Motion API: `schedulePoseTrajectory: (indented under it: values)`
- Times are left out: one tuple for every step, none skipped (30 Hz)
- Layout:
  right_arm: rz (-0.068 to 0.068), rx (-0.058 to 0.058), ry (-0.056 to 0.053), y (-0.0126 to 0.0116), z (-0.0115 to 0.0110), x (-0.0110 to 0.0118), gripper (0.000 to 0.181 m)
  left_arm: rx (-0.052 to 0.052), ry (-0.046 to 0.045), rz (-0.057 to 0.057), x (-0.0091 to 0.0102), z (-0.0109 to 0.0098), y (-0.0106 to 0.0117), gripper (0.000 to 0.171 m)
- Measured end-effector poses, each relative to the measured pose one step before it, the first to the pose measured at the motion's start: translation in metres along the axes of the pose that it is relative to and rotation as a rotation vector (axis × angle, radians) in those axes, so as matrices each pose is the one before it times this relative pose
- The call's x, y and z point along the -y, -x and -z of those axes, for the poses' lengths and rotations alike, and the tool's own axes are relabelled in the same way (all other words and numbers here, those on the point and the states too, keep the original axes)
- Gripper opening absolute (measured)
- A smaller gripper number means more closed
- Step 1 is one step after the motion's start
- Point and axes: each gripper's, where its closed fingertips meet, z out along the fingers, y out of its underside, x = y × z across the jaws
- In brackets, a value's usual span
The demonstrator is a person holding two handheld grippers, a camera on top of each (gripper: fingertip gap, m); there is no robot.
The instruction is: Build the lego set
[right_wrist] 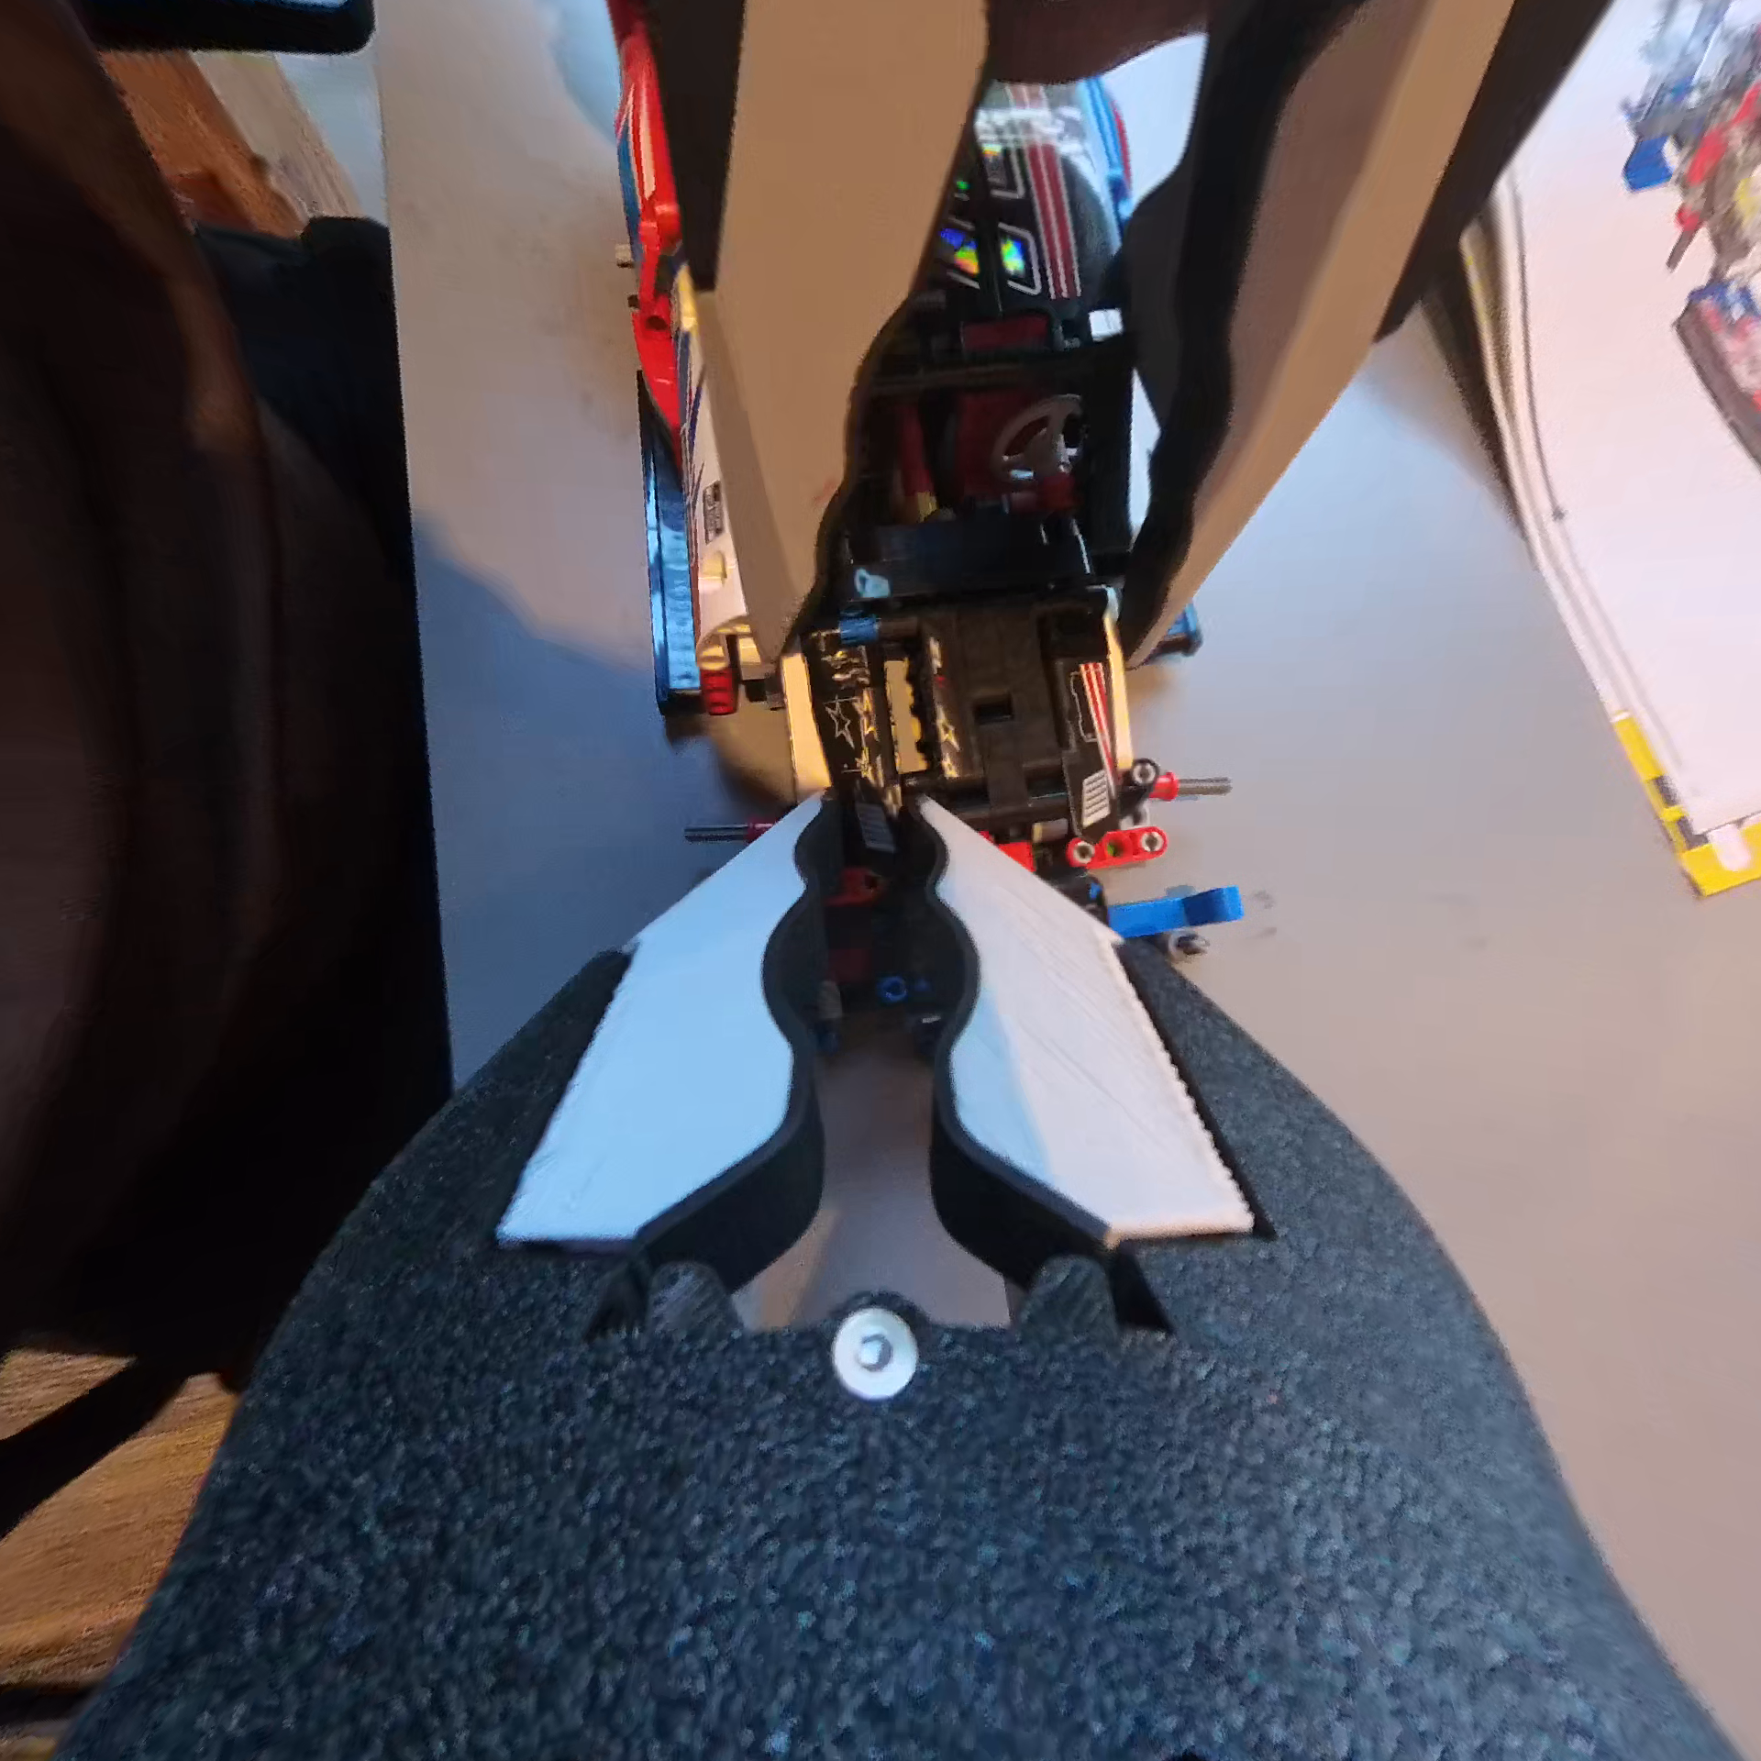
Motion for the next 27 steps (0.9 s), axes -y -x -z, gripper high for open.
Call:
schedulePoseTrajectory:
  values:
    - [-0.0341, 0.0167, 0.0051, -0.00012, 0.00005, 0.00003, 0.014, -0.0021, 0.00212, -0.0002, 0.00011, -0.00015, -0.00022, 0.070]
    - [-0.0368, 0.0207, 0.0022, -0.00046, -0.00007, 0.00002, 0.014, -0.0043, -0.00055, 0.0026, 0.00002, -0.00001, 0.00008, 0.069]
    - [-0.0261, 0.0194, 0.0024, -0.00032, 0.00016, 0.00004, 0.014, -0.0013, 0.00030, 0.0008, 0.00002, 0.00005, 0.00020, 0.068]
    - [-0.0139, 0.0093, 0.0029, -0.00038, 0.00001, 0.00016, 0.013, 0.0003, 0.00145, 0.0006, -0.00010, 0.00008, 0.00017, 0.068]
    - [-0.0057, -0.0043, 0.0022, -0.00101, -0.00008, 0.00032, 0.014, 0.0023, 0.00211, 0.0023, -0.00033, 0.00025, 0.00079, 0.067]
    - [-0.0081, -0.0096, -0.0004, -0.00171, 0.00001, 0.00070, 0.014, 0.0046, 0.00080, 0.0020, -0.00028, 0.00032, 0.00100, 0.066]
    - [-0.0173, -0.0031, -0.0055, -0.00129, -0.00005, 0.00075, 0.014, 0.0036, -0.00021, 0.0036, -0.00031, 0.00036, 0.00099, 0.066]
    - [-0.0221, 0.0056, -0.0119, -0.00056, -0.00001, 0.00083, 0.014, 0.0011, 0.00032, 0.0008, -0.00051, 0.00030, 0.00055, 0.066]
    - [-0.0286, 0.0136, -0.0183, 0.00028, 0.00059, 0.00074, 0.014, 0.0007, 0.00072, -0.0031, -0.00022, 0.00029, -0.00004, 0.065]
    - [-0.0394, 0.0266, -0.0233, 0.00107, 0.00177, 0.00098, 0.014, 0.0025, 0.00080, -0.0027, -0.00010, 0.00046, 0.00024, 0.064]
    - [-0.0452, 0.0308, -0.0348, 0.00052, 0.00257, 0.00270, 0.013, -0.0008, -0.00076, -0.0003, -0.00012, 0.00022, 0.00032, 0.063]
    - [-0.0246, 0.0200, -0.0202, -0.00043, 0.00103, 0.00111, 0.013, -0.0042, -0.00481, 0.0042, 0.00032, 0.00010, 0.00037, 0.063]
    - [0.0061, -0.0009, 0.0061, -0.00115, -0.00151, -0.00210, 0.014, -0.0032, -0.00167, 0.0061, 0.00006, -0.00007, 0.00055, 0.063]
    - [0.0142, -0.0095, 0.0151, -0.00096, -0.00230, -0.00271, 0.014, 0.0027, 0.00237, -0.0032, -0.00014, 0.00002, 0.00022, 0.063]
    - [0.0199, -0.0114, 0.0116, -0.00052, -0.00148, -0.00150, 0.014, 0.0029, 0.00360, -0.0023, -0.00028, -0.00002, 0.00015, 0.063]
    - [0.0283, -0.0165, 0.0055, -0.00046, -0.00052, -0.00052, 0.014, 0.0000, 0.00015, -0.0003, -0.00017, 0.00009, 0.00013, 0.063]
    - [0.0311, -0.0189, 0.0035, -0.00044, -0.00004, -0.00006, 0.014, -0.0024, -0.00060, 0.0009, -0.00005, -0.00002, 0.00015, 0.063]
    - [0.0357, -0.0214, -0.0014, -0.00095, 0.00004, 0.00059, 0.014, 0.0014, 0.00289, -0.0020, -0.00008, 0.00005, 0.00034, 0.064]
    - [0.0377, -0.0300, -0.0072, -0.00235, -0.00017, 0.00086, 0.015, 0.0057, 0.00345, 0.0022, -0.00040, 0.00021, 0.00154, 0.064]
    - [0.0299, -0.0312, -0.0076, -0.00243, -0.00012, 0.00059, 0.014, 0.0031, -0.00069, 0.0085, -0.00027, 0.00027, 0.00190, 0.064]
    - [0.0263, -0.0255, -0.0054, -0.00143, -0.00011, 0.00073, 0.014, 0.0016, -0.00205, 0.0060, 0.00000, 0.00013, 0.00087, 0.064]
    - [0.0342, -0.0230, -0.0055, -0.00029, 0.00003, 0.00074, 0.014, 0.0050, 0.00228, -0.0031, -0.00022, 0.00021, -0.00011, 0.064]
    - [0.0352, -0.0244, -0.0070, -0.00004, 0.00013, 0.00059, 0.013, 0.0040, 0.00259, -0.0032, -0.00005, 0.00004, -0.00016, 0.063]
    - [0.0161, -0.0183, -0.0098, -0.00011, 0.00031, 0.00028, 0.013, -0.0002, -0.00086, 0.0020, 0.00003, 0.00001, 0.00002, 0.063]
    - [-0.0157, -0.0011, -0.0147, 0.00003, 0.00042, 0.00013, 0.014, -0.0016, -0.00130, 0.0041, 0.00004, -0.00005, 0.00018, 0.063]
    - [-0.0441, 0.0171, -0.0234, -0.00003, 0.00110, 0.00031, 0.014, -0.0015, -0.00084, 0.0084, 0.00027, -0.00012, 0.00018, 0.064]
    - [-0.0476, 0.0272, -0.0301, 0.00009, 0.00194, 0.00087, 0.015, -0.0007, -0.00298, 0.0054, 0.00067, -0.00026, 0.00008, 0.064]
